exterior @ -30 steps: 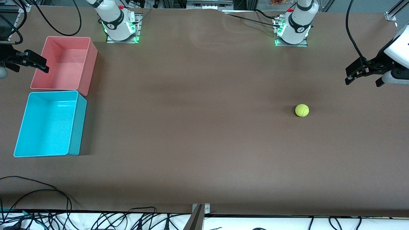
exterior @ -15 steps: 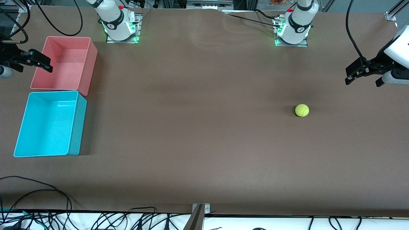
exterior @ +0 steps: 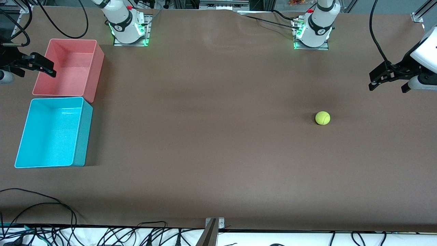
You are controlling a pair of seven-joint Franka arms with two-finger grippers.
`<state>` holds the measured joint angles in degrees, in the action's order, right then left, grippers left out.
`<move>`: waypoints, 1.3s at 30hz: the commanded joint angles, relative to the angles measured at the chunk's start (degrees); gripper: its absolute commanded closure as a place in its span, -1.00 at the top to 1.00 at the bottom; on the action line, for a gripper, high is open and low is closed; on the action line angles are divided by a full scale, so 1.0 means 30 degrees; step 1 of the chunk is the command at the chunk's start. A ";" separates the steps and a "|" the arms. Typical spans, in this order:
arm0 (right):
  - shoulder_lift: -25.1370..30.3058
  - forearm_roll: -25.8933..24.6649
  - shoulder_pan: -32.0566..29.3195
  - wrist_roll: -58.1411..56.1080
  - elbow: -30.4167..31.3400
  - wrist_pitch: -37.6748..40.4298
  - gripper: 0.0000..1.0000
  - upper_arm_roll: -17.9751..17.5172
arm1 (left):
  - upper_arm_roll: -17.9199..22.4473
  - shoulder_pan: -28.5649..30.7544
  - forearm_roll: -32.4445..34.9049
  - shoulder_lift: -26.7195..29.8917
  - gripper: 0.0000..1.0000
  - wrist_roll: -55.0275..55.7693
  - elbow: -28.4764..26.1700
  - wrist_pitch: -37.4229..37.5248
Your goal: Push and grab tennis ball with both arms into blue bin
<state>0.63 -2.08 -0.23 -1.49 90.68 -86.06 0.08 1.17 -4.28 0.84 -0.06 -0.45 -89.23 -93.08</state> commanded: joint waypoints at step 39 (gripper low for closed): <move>0.0140 0.0253 -0.0011 0.0056 -0.0109 0.0270 1.00 -0.0027 | -0.0038 0.0576 -0.0104 -0.0184 1.00 -0.0141 -0.6637 -0.5445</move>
<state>0.63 -2.08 -0.23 -1.49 90.68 -86.06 0.08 1.19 -3.11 0.84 -2.56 -0.49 -101.37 -103.11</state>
